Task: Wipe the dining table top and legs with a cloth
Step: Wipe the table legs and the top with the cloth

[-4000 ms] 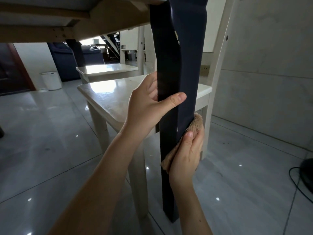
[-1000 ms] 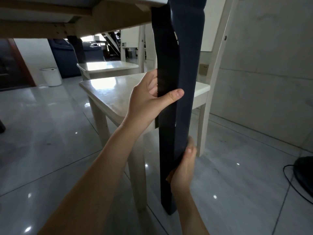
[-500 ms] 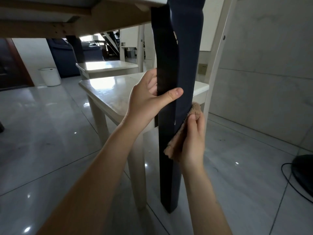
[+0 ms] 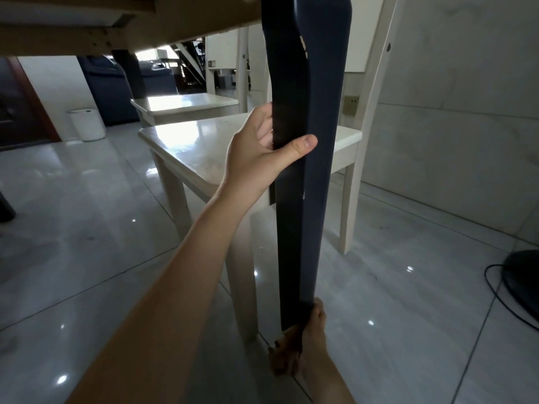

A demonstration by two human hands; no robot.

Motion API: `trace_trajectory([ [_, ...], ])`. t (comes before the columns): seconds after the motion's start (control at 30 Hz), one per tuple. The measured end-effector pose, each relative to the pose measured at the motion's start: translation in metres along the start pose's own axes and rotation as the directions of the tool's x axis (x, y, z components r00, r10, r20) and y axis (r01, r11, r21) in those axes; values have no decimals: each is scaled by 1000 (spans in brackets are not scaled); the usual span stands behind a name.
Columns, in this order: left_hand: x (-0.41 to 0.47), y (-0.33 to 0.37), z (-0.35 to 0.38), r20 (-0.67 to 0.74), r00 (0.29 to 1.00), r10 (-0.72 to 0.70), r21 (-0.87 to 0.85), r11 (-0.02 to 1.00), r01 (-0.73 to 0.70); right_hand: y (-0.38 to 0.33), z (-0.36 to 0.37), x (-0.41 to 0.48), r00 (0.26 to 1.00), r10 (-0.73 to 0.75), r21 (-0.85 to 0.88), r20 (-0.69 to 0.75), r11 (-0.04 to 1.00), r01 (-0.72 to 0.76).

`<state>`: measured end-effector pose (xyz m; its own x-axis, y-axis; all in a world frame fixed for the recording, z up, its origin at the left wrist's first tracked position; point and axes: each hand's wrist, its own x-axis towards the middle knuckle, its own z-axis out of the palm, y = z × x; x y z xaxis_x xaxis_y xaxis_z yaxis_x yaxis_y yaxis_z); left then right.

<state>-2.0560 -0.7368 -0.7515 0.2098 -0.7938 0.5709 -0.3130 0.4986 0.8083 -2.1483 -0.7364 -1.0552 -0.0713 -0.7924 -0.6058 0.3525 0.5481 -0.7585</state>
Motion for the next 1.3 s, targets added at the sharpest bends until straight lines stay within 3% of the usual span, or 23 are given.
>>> trace_trajectory([
  [0.1, 0, -1, -1, 16, 1000, -7, -2, 1000, 7, -33, 12, -33, 998, 58, 76, 12, 995, -59],
  [0.23, 0, -2, -1, 30, 999, -17, -2, 1000, 18, -69, 30, -72, 962, -263, 97, 70, 962, 256],
  [0.37, -2, 1, 1, 15, 1000, -11, 16, 1000, 11, -125, 46, -103, 907, -417, 53, 57, 909, 414],
  [0.47, -3, 1, 2, 8, 1000, -2, 14, 1000, 2, -140, 52, -122, 791, -605, 22, 92, 795, 606],
  [0.6, -4, 1, 2, -4, 1000, 20, 19, 1000, -20, -128, 49, -119, 461, -884, -91, 71, 455, 886],
  [0.67, -5, 1, 3, 1, 1000, 27, 31, 999, -27, -119, 48, -102, 402, -914, -165, 52, 389, 906],
  [0.73, -7, 1, 5, -1, 999, 42, 51, 998, -42, -107, 48, -87, 418, -908, -195, 20, 406, 893],
  [0.87, -18, -6, 13, -48, 995, 91, 120, 989, -84, -74, 42, -72, 535, -844, -199, -44, 532, 823],
  [1.0, -40, -34, 21, -141, 984, 114, 129, 987, -96, -51, 20, -48, 701, -708, -145, -87, 705, 694],
  [1.1, -72, -63, 30, -160, 975, 152, 246, 963, -110, -34, -9, -43, 859, -511, -16, -5, 859, 511],
  [1.2, -126, -79, 34, -110, 994, 16, 369, 929, 26, -14, -39, -64, 948, -315, 169, 46, 938, 303],
  [1.27, -168, -83, 32, 15, 975, -221, 408, 892, 196, -3, -59, -87, 984, -176, 223, 20, 960, 168],
  [1.3, -191, -84, 28, 69, 925, -373, 439, 844, 307, 1, -69, -102, 993, -121, 200, 8, 973, 117],
])
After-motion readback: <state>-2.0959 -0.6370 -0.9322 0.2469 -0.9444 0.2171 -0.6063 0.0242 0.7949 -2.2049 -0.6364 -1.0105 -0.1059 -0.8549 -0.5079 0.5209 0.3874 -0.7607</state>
